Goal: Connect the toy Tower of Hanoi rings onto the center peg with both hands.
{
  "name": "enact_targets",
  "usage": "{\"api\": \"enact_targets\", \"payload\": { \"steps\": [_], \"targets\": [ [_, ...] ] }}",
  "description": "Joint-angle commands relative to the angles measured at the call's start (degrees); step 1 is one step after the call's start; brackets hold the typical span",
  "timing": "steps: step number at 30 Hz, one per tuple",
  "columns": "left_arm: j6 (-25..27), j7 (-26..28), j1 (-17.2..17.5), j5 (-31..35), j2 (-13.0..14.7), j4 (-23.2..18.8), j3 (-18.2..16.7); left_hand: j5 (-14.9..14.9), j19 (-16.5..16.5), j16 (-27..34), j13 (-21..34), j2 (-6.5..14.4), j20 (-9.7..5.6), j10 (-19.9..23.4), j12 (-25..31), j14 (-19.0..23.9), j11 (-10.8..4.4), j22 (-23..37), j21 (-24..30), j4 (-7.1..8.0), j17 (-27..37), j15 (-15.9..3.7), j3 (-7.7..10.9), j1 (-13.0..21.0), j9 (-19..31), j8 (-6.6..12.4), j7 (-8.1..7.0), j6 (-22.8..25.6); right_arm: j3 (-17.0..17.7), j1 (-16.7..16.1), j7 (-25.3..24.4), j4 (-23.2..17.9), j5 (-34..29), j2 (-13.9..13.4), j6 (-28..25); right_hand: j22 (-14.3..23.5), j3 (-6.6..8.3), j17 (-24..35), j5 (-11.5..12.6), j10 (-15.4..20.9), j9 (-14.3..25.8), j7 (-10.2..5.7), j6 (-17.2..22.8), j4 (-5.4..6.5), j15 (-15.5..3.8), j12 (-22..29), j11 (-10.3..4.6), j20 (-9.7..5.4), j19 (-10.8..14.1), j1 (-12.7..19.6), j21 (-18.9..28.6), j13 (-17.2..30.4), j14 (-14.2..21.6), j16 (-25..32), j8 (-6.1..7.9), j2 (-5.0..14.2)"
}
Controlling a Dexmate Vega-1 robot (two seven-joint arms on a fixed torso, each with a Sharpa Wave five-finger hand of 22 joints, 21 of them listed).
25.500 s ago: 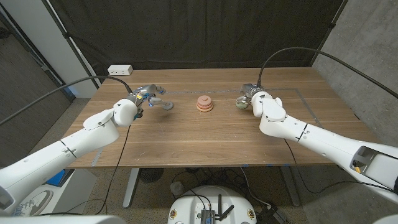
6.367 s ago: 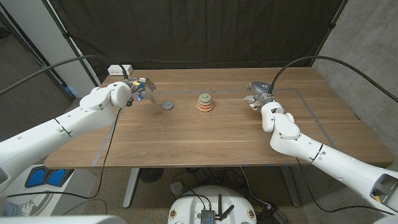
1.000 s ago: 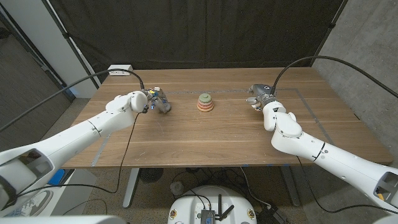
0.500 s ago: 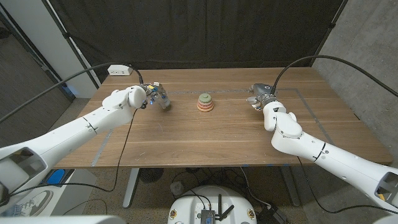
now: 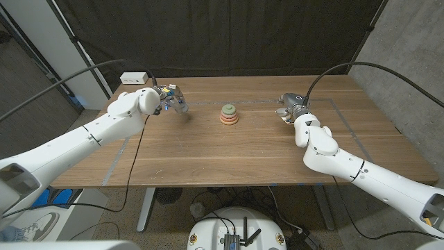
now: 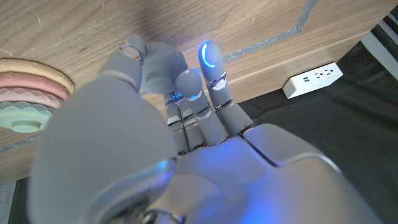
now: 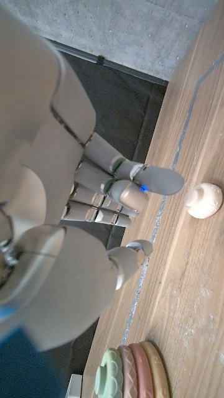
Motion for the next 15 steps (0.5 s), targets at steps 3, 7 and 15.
{"api": "enact_targets", "payload": {
  "steps": [3,7,15],
  "targets": [
    [1.28,-1.81,0.1,0.45,1.95,-4.61,-2.5,0.21,0.72,-0.45,7.5,0.3,-6.18,5.75,0.02,0.24,-5.22,0.09,-0.25,0.66,0.01,-0.09,0.9,0.62,0.17,-0.02,0.11,-0.11,0.08,-0.23,0.4,-0.75,-0.23,-0.53,-0.27,0.04,0.03,0.15,0.41,0.32,0.22,0.28,0.51,-0.2,-0.16,-0.06,0.06,-2.03,0.47,0.03,-0.29,0.18,0.39,0.34,0.2,0.48],
    [0.87,-1.61,0.33,-0.34,1.88,-4.74,-3.16,0.2,0.78,-0.54,7.63,0.27,-6.18,5.83,-0.05,0.3,-5.22,0.12,-0.19,0.67,0.07,-0.1,0.92,0.64,0.21,-0.07,0.11,-0.03,0.17,-0.36,0.41,-0.98,-0.3,-0.57,-0.52,0.09,0.04,0.08,0.42,0.38,0.22,0.29,0.55,-0.21,-0.16,-0.06,0.07,-2.02,0.54,0.03,-0.25,0.19,0.3,0.27,0.2,0.49],
    [0.07,-0.71,0.45,-1.1,1.34,-4.39,-3.63,0.22,0.83,-0.79,7.89,0.21,-6.19,6.09,-0.24,0.41,-5.3,0.1,-0.18,0.64,0.16,-0.1,0.99,0.75,0.31,-0.21,0.06,0.18,0.48,-0.5,0.5,-1.21,-0.06,-0.64,-0.62,0.08,0.04,0.05,0.43,0.7,0.23,0.27,0.69,-0.22,-0.16,-0.01,-0.06,-2.02,0.59,0.01,-0.28,0.21,0.23,0.25,0.23,0.51]
  ]
}}
